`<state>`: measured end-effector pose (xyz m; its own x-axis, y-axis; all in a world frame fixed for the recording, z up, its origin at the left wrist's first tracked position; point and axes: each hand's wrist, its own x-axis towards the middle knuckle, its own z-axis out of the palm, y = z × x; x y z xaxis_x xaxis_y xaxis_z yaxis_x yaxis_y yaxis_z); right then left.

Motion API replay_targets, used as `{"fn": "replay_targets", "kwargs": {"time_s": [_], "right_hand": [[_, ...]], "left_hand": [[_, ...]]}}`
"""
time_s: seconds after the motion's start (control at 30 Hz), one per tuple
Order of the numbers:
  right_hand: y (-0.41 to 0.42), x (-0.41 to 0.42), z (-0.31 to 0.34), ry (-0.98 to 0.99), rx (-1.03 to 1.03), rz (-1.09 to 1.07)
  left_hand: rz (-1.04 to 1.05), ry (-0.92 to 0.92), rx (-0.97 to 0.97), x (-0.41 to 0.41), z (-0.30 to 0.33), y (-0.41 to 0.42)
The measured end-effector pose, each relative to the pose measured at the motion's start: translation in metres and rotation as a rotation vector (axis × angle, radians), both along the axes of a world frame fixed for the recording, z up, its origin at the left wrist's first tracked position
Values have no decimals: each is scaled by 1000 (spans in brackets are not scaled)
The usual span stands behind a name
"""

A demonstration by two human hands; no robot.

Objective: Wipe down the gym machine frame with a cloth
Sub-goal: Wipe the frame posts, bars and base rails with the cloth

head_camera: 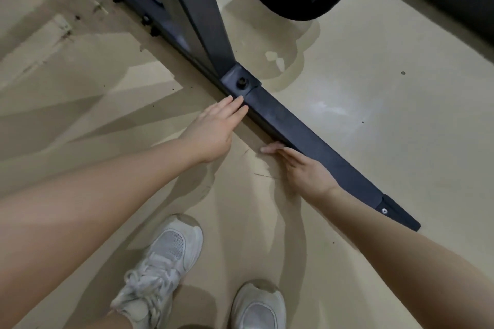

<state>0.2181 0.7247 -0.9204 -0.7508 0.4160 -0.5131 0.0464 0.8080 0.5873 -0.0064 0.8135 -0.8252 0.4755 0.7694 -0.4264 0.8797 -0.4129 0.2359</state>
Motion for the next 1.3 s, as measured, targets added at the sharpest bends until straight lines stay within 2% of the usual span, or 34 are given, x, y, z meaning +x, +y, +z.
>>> {"fn": "replay_targets", "kwargs": {"time_s": [0.03,0.1,0.23,0.27,0.33,0.43,0.57,0.7,0.73,0.87,1.0,1.1,1.2,1.3], "right_hand": [[-4,3,6,-13,95,-80],[-18,12,20,29,143,-296],[-12,11,48,97,-4,-501],[3,-1,49,134,49,-498],[37,-32,52,277,111,-466],[74,-55,56,511,8,-677],[40,-37,45,789,-44,-846],[62,-55,41,796,-74,-883],[76,-67,40,772,-104,-956],[89,-100,38,917,-58,-1268],[50,-61,34,1060,-60,-1353],[64,-59,32,1144,-66,-1457],[90,-70,33,1130,-28,-1402],[67,-48,29,1117,-36,-1342]], "left_hand": [[9,22,6,-3,0,2],[43,45,15,-7,0,4],[72,39,-16,-9,-2,5],[88,33,-22,-8,-3,7],[148,2,-37,-6,-7,9],[210,-61,-33,-4,-12,5],[183,-45,-37,-11,-15,7],[191,-28,-32,-4,-19,11],[184,-18,-17,-3,-21,10],[142,33,37,1,-20,8],[119,80,29,5,-15,11],[138,73,-4,10,-19,6],[161,28,-6,9,-22,6],[170,35,-25,9,-21,4]]}}
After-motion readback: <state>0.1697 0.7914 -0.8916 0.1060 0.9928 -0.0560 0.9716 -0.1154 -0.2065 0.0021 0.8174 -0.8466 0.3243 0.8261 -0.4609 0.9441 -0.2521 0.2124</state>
